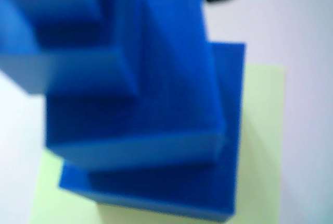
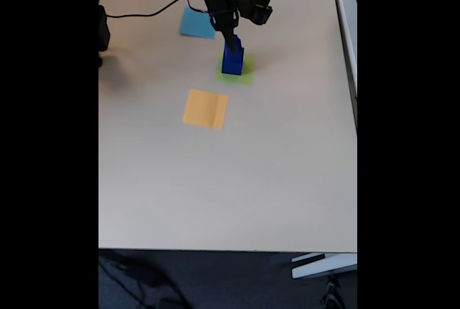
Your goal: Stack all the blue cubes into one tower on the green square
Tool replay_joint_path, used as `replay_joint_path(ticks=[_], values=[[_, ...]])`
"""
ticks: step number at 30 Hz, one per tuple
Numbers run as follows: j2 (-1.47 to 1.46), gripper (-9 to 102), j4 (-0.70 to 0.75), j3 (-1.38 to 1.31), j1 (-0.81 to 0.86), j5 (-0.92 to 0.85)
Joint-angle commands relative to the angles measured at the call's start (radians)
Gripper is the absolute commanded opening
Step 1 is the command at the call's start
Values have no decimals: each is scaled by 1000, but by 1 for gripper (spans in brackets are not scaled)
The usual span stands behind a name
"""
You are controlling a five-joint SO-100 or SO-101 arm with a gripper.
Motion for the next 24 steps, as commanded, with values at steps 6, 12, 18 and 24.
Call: replay_joint_path(ticks=[6, 12, 18, 24], values=[[6, 22, 0, -60, 6, 0], [5, 19, 0, -60, 6, 3], [5, 18, 2, -60, 8, -2], [5, 18, 2, -60, 8, -2]])
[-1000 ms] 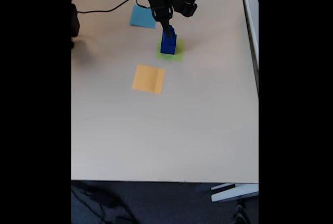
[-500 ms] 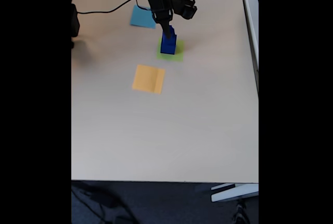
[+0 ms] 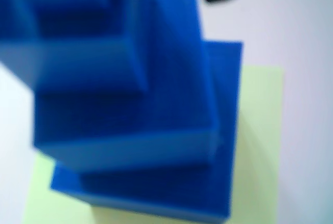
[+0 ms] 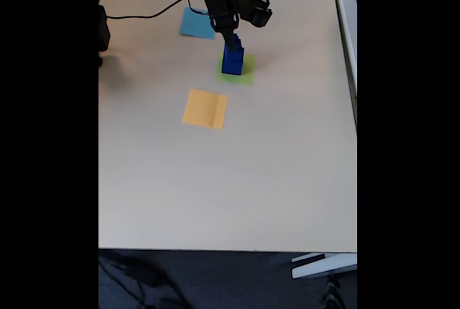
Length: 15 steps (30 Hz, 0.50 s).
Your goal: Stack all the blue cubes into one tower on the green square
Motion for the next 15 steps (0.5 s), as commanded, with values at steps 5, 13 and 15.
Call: replay_joint_path(ticks=[5, 13, 15], values=[[14, 18, -2, -63, 9, -2], [9, 18, 2, -72, 9, -2], [6, 18, 3, -77, 9, -3]])
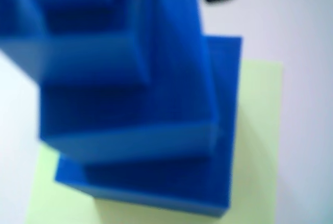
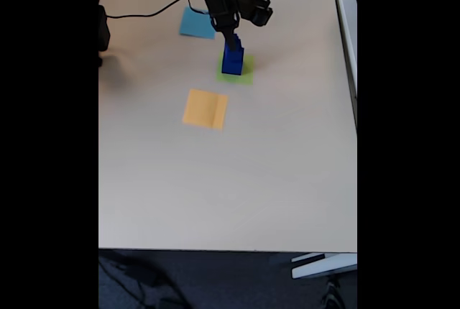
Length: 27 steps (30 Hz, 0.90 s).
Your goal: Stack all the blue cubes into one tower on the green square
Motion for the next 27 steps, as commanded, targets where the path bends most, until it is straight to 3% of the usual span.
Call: replay_joint_path(ticks=[1, 27], values=[[0, 18, 11, -77, 9, -5], [-37, 18, 52, -137, 3, 9]])
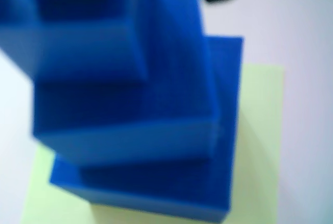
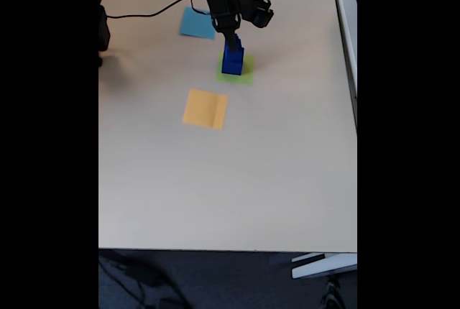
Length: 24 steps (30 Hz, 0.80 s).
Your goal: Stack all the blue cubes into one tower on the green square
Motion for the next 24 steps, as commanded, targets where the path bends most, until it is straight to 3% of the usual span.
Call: replay_joint_path(ticks=[1, 24], values=[[17, 18, 5, -61, 3, 9], [12, 18, 34, -86, 12, 6]])
